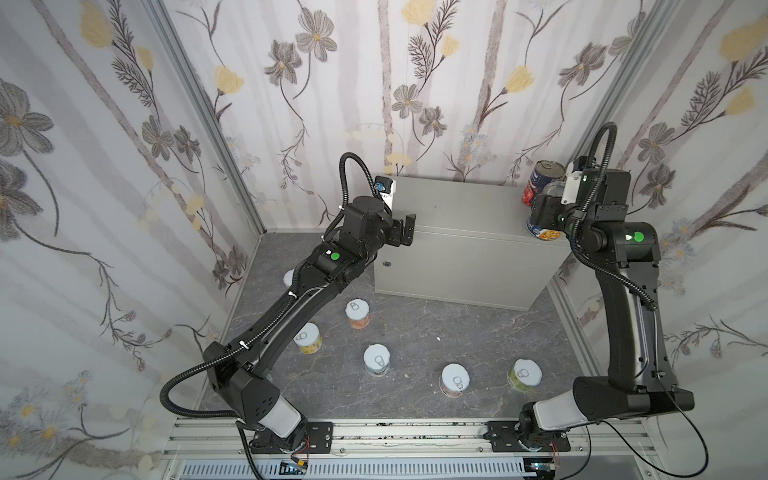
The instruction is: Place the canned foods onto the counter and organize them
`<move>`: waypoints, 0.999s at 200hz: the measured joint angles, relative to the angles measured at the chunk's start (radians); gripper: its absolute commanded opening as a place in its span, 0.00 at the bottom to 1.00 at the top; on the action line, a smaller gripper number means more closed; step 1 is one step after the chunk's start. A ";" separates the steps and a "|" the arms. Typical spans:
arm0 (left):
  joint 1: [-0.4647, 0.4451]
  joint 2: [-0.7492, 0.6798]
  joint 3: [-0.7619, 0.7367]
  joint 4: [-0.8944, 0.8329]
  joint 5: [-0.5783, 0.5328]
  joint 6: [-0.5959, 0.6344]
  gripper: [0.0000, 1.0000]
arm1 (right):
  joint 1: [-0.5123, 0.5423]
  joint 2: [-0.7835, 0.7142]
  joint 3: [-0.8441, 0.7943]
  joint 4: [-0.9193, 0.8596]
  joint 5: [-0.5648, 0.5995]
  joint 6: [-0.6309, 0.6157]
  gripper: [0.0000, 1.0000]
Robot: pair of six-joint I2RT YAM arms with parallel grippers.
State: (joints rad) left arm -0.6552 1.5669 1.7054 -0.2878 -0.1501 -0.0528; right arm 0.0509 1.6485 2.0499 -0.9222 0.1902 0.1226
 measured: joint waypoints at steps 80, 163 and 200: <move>0.014 0.039 0.030 0.000 0.022 0.002 1.00 | -0.021 0.055 0.013 0.020 0.000 0.018 0.51; 0.022 0.067 0.048 0.000 0.039 0.002 1.00 | -0.029 0.111 0.053 0.036 0.000 0.019 0.55; 0.024 0.071 0.050 0.000 0.040 0.001 1.00 | -0.031 0.117 0.055 0.037 -0.001 0.019 0.60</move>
State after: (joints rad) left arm -0.6312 1.6382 1.7557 -0.2878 -0.1104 -0.0517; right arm 0.0204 1.7660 2.1052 -0.8856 0.1894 0.1413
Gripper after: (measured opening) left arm 0.997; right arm 0.847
